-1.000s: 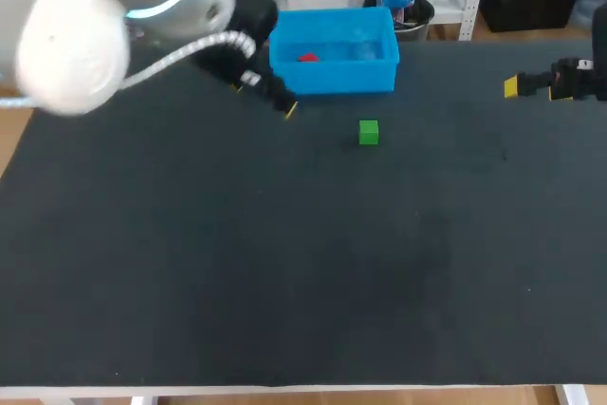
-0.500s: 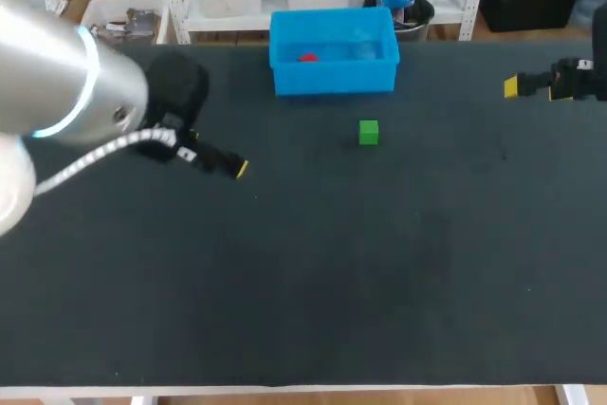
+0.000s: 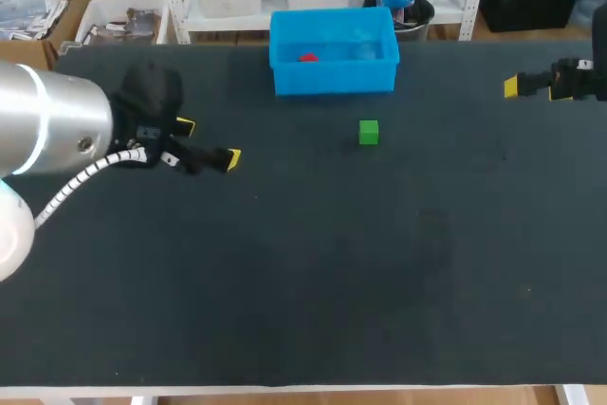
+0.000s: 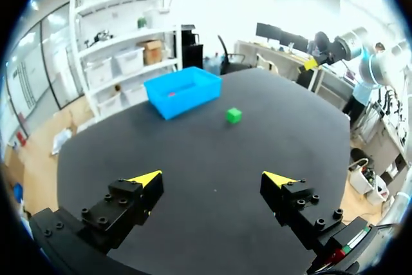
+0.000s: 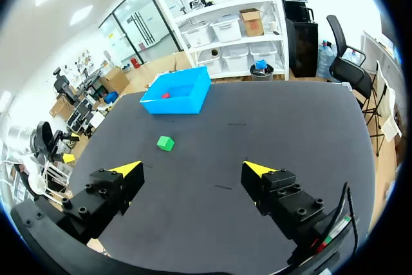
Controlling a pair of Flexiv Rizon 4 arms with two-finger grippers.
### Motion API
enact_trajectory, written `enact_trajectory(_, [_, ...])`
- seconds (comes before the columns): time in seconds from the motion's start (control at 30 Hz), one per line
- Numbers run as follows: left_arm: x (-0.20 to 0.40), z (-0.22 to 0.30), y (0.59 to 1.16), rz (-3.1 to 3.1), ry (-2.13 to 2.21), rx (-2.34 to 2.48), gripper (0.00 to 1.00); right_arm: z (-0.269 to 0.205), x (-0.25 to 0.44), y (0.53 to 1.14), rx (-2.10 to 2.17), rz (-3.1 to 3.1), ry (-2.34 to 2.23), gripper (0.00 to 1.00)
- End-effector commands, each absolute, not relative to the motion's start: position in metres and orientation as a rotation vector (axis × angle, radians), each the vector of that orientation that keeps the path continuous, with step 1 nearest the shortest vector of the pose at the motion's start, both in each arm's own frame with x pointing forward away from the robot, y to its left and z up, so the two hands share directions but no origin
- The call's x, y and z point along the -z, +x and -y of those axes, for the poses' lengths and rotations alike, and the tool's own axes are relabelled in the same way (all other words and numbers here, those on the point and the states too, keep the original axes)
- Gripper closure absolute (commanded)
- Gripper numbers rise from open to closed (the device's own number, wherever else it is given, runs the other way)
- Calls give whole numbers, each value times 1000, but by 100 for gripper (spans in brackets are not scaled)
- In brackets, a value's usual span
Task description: Use the left arm to pick the red cube and place it into the blue plastic box first, then use the right arm to grasp the green cube and put it into the same blue plastic box after the first action is fully finished.
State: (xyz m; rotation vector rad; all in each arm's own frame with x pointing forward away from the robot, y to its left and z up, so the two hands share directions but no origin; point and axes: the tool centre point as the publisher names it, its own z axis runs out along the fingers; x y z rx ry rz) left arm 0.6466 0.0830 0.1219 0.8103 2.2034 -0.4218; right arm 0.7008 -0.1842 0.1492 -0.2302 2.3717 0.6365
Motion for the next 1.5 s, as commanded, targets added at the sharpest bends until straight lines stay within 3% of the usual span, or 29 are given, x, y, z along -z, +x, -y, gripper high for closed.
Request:
enact_trajectory(0.03, [-127,-87,656,-2213,852,463,0,184,-149,701,-636,-2372,-231,0])
enact_trajectory(0.5, [-129,-82,660,-2224,894,457,0,184,-149,701,-636,-2372,-231,0])
enact_trajectory(1.1, [-129,-82,660,-2224,894,457,0,104,-129,718,-341,-2610,-197,0])
enact_trajectory(1.5, [-129,-82,660,-2224,894,457,0,103,-128,718,-386,-2596,-172,0])
